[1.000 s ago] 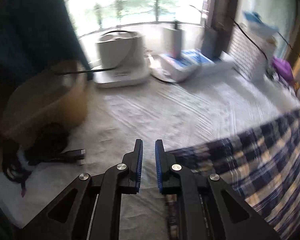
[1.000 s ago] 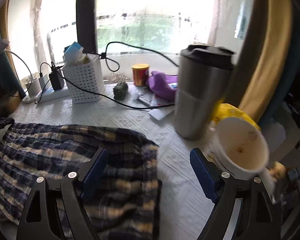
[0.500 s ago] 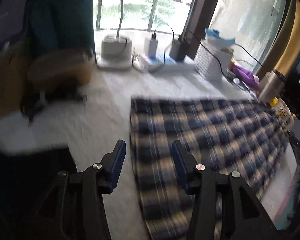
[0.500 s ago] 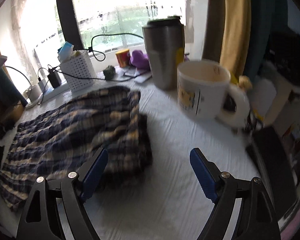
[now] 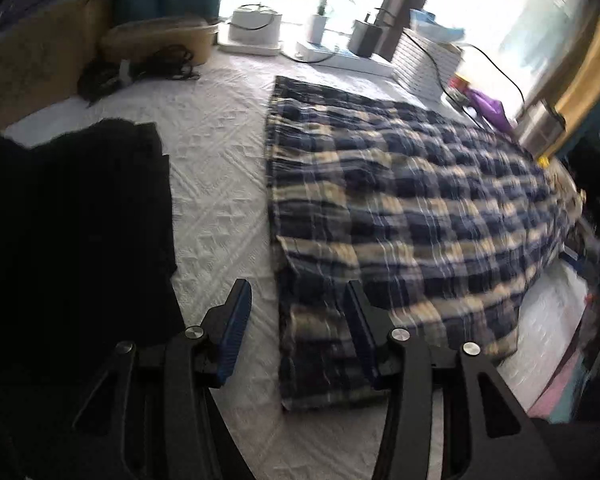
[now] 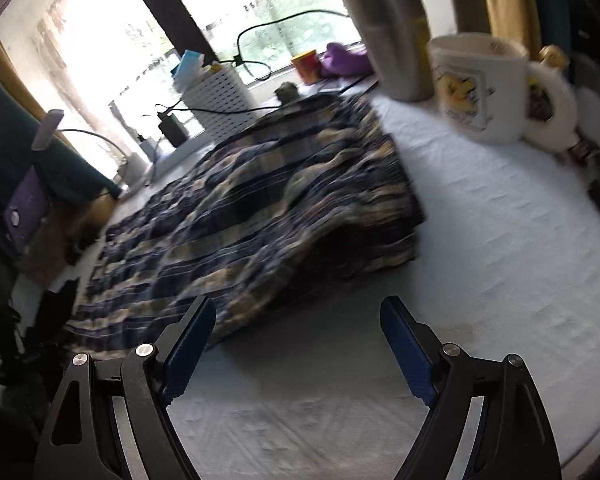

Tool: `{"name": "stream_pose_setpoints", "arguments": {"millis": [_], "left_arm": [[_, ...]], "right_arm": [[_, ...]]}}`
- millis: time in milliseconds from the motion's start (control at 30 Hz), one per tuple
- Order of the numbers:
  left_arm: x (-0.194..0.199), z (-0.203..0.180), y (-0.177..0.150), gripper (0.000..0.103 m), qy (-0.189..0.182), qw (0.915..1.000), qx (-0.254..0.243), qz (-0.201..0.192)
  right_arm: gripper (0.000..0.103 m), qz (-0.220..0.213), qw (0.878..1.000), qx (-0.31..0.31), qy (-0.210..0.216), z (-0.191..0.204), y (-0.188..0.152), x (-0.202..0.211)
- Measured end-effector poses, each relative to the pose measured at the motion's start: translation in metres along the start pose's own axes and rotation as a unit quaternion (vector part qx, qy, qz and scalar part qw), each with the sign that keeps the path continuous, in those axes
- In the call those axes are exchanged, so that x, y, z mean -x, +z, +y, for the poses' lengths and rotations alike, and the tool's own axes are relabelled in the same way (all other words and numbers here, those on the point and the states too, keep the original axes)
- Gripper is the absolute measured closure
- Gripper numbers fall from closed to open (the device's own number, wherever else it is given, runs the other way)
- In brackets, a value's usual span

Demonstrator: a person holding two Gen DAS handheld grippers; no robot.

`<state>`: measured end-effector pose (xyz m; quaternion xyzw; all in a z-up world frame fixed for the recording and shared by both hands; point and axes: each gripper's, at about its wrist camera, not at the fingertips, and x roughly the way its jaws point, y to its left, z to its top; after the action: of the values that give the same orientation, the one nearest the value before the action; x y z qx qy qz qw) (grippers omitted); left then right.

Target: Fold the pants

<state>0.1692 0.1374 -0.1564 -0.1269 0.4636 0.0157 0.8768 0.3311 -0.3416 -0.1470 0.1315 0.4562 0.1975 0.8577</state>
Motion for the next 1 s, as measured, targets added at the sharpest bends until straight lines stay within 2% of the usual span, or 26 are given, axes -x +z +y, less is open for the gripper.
{"name": "stream_pose_setpoints", "arguments": {"millis": [33,67,167,333,433,533,700,733,800,833,867,900,967,1000], "left_arm": [[-0.001,-0.004,-0.003,0.078,0.015,0.9998,-0.014,-0.004],[-0.001,-0.003,-0.004,0.09,0.031,0.9993,-0.018,-0.009],[-0.001,0.008,-0.004,0.096,0.03,0.9994,-0.007,-0.017],[-0.003,0.007,-0.002,0.097,0.052,0.9985,-0.005,-0.014],[-0.001,0.011,0.0,0.097,0.093,0.9956,0.005,-0.013],[0.006,0.023,0.003,0.097,0.076,0.9963,0.04,-0.008],[0.014,0.015,0.008,0.097,0.067,0.9968,0.041,-0.018],[0.014,0.012,0.009,0.097,0.06,0.9972,0.04,-0.019],[0.011,0.006,0.012,0.096,0.049,0.998,0.036,-0.017],[0.008,0.002,0.013,0.095,0.045,0.9983,0.033,-0.015],[0.006,-0.001,0.014,0.092,0.043,0.9985,0.03,-0.013],[0.004,-0.004,0.016,0.089,0.041,0.9987,0.028,-0.01],[0.001,-0.007,0.019,0.076,0.034,0.999,0.028,-0.011],[0.0,-0.008,0.021,0.074,0.03,0.999,0.029,-0.014]], "right_arm": [[0.017,0.0,1.0,-0.009,0.004,-0.002,0.001,-0.004],[0.017,-0.002,1.0,-0.018,0.013,-0.005,0.004,-0.006],[0.014,-0.014,0.998,-0.047,0.042,-0.015,0.012,-0.008],[0.013,-0.036,0.994,-0.084,0.058,-0.028,0.027,-0.014],[0.013,-0.051,0.992,-0.104,0.057,-0.034,0.037,-0.02],[0.013,-0.06,0.99,-0.113,0.054,-0.038,0.045,-0.025],[0.014,-0.082,0.986,-0.132,0.056,-0.05,0.056,-0.027],[0.018,-0.086,0.985,-0.139,0.058,-0.054,0.058,-0.027],[0.038,-0.084,0.982,-0.155,0.068,-0.061,0.061,-0.03],[0.057,-0.081,0.979,-0.167,0.082,-0.067,0.062,-0.033],[0.062,-0.079,0.978,-0.171,0.091,-0.069,0.062,-0.035],[0.062,-0.077,0.977,-0.173,0.1,-0.07,0.063,-0.035],[0.067,-0.082,0.978,-0.16,0.108,-0.065,0.064,-0.032],[0.067,-0.086,0.978,-0.152,0.113,-0.062,0.066,-0.031]]}}
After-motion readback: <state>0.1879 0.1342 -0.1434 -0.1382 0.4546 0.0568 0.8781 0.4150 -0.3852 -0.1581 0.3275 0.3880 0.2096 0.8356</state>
